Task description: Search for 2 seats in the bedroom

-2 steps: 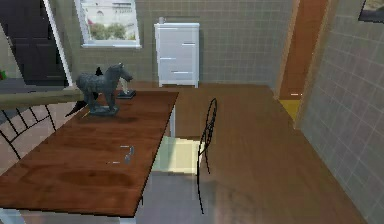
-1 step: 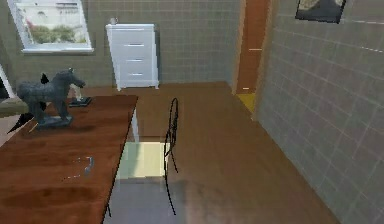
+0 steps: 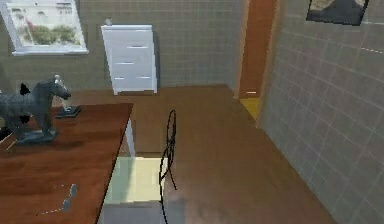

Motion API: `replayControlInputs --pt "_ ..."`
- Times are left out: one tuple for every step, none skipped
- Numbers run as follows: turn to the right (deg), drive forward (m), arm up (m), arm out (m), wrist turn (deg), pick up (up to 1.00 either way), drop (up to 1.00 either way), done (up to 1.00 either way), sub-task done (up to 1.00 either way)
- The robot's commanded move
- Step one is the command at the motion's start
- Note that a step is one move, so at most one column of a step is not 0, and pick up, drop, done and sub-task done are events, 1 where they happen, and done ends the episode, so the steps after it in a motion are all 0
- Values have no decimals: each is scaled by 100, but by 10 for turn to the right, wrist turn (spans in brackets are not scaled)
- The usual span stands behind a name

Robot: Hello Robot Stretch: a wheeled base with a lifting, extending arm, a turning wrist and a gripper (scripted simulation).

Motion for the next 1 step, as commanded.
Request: replayControlInputs --pt "-180 0 0 0 0 0 0 0 0"
